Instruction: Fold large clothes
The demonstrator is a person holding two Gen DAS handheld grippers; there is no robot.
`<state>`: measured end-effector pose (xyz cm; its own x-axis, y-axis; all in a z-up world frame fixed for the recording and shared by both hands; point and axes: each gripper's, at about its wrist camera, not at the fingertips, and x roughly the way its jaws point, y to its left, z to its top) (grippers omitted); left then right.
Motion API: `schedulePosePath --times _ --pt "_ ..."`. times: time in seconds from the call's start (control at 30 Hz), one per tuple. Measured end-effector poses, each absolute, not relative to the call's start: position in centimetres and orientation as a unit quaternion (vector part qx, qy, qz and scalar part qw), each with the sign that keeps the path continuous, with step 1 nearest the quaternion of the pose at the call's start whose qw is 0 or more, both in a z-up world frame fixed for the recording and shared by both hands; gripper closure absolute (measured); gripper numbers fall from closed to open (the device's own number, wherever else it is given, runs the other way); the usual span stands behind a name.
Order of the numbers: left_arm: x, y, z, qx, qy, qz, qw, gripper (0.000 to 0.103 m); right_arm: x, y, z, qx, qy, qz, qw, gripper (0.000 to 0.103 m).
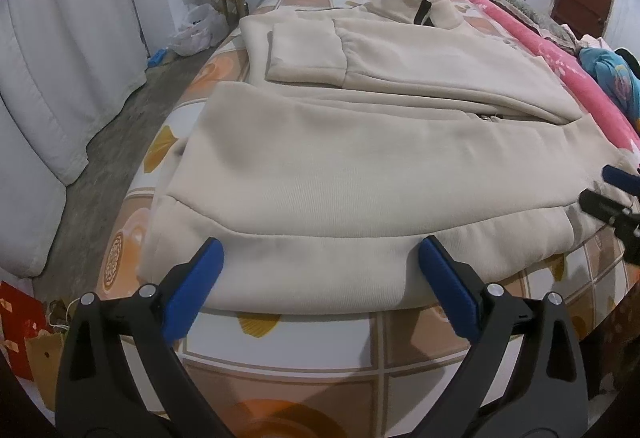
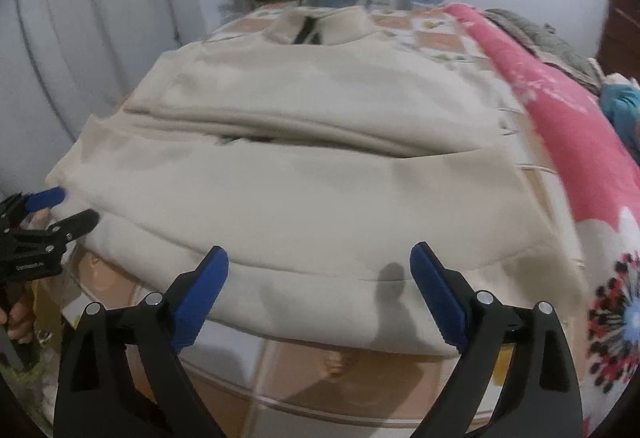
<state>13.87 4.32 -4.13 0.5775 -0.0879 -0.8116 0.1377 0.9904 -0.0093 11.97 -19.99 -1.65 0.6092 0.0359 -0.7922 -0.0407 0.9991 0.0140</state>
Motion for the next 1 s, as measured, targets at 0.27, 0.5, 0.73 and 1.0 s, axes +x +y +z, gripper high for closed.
schedulePosePath --times 0.27,0.5,0.73,1.0 --pt "14.2 4.1 -4.1 0.028 0.468 -0.052 0.882 0.008 12.3 -20.8 -3.1 -0.008 0.454 -0.008 0.891 0.007" --pt "14.5 3.8 -4.1 0.031 0.482 -0.034 0.875 0.007 12.2 -21.1 -3.1 -0.002 0.456 0.000 0.890 0.007" --pt "14.3 3.6 -4.0 0.035 0.485 -0.020 0.873 0.007 12.5 -21.3 -3.1 -0.004 0.460 0.004 0.888 0.007" --pt "14.3 3.4 -3.9 0.038 0.486 -0.016 0.873 0.007 12.7 -21.2 -3.0 -0.006 0.460 0.005 0.888 0.007"
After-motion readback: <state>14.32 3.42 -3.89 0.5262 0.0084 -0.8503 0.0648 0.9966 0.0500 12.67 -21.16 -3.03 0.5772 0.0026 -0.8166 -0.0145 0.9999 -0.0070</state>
